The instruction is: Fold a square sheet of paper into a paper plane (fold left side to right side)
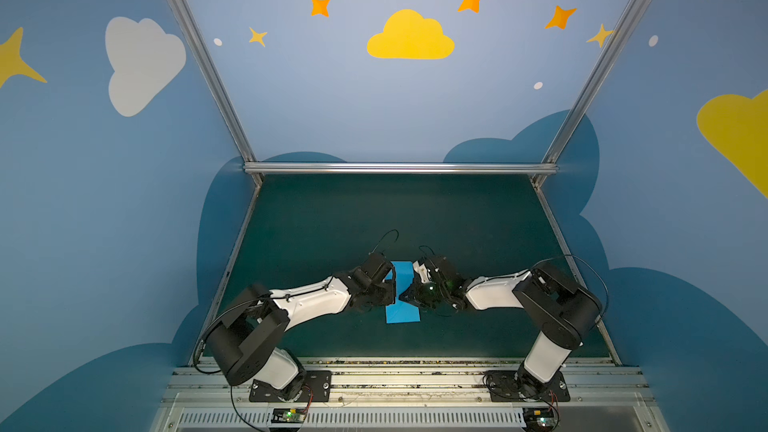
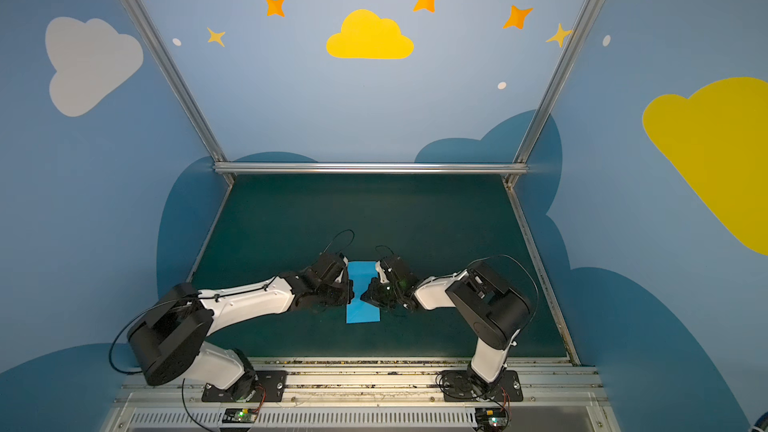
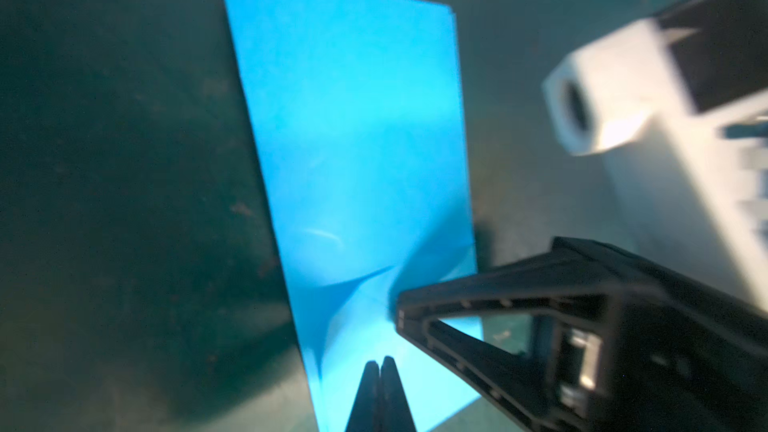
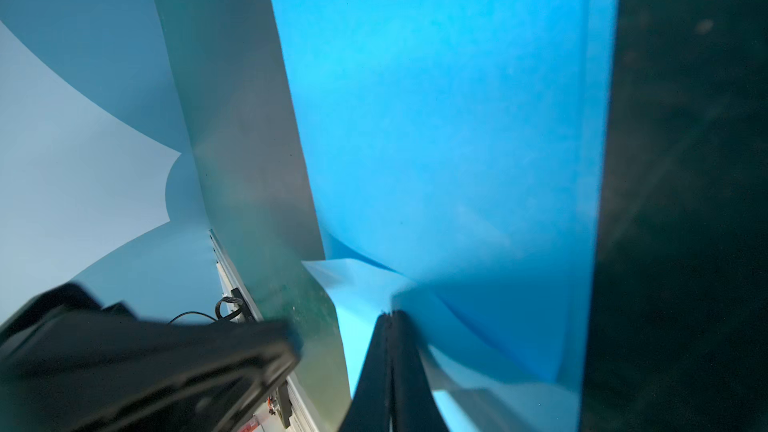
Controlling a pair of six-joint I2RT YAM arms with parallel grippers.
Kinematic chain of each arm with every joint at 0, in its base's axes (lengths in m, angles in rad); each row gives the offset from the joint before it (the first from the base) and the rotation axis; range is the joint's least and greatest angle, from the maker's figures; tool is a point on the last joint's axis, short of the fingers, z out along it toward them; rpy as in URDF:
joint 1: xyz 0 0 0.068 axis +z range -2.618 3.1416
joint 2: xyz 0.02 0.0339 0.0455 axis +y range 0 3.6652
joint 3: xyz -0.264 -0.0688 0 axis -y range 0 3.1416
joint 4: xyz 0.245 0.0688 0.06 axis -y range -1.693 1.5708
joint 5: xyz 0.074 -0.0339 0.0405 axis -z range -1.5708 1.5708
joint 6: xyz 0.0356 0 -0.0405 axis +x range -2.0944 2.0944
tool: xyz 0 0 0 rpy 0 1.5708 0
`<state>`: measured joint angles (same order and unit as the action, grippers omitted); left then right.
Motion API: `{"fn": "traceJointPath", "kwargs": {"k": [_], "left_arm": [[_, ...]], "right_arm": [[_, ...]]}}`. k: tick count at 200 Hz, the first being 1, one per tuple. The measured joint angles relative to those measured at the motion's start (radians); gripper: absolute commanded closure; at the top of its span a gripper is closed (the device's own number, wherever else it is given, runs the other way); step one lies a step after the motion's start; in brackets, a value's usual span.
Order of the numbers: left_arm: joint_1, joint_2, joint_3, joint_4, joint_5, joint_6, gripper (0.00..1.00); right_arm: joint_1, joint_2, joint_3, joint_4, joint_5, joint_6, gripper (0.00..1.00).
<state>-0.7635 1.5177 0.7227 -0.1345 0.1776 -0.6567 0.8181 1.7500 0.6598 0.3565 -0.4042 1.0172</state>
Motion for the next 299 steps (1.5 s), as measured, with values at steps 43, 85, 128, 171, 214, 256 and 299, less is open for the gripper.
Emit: {"fn": "traceJointPath", "kwargs": {"k": [43, 85, 128, 171, 214, 256, 299], "left_arm": [[0.007, 0.073, 0.000, 0.038, 0.015, 0.018, 0.96], [0.009, 0.091, -0.006, 0.094, 0.029, 0.019, 0.96], [0.009, 0.091, -0.016, 0.120, 0.041, 0.019, 0.96], [0.009, 0.089, -0.019, 0.127, 0.045, 0.020, 0.96], [0.009, 0.053, 0.003, 0.045, 0.054, 0.036, 0.91], [0.025, 0.016, 0.056, 0.010, 0.057, 0.060, 0.92], [0.045, 0.035, 0.061, -0.002, 0.061, 0.078, 0.94]], "right_arm": [[-0.013, -0.001, -0.020, 0.024, -0.003, -0.010, 1.00], [-0.085, -0.045, -0.075, 0.035, -0.028, -0.047, 1.00], [-0.195, -0.079, -0.093, -0.010, -0.048, -0.100, 1.00], [-0.220, -0.172, -0.146, -0.089, -0.034, -0.116, 0.98], [-0.156, -0.330, -0.246, -0.153, -0.013, -0.079, 0.71], [-0.056, -0.461, -0.314, -0.194, 0.038, -0.019, 0.57], [-0.005, -0.528, -0.350, -0.194, 0.083, 0.036, 0.49]]}}
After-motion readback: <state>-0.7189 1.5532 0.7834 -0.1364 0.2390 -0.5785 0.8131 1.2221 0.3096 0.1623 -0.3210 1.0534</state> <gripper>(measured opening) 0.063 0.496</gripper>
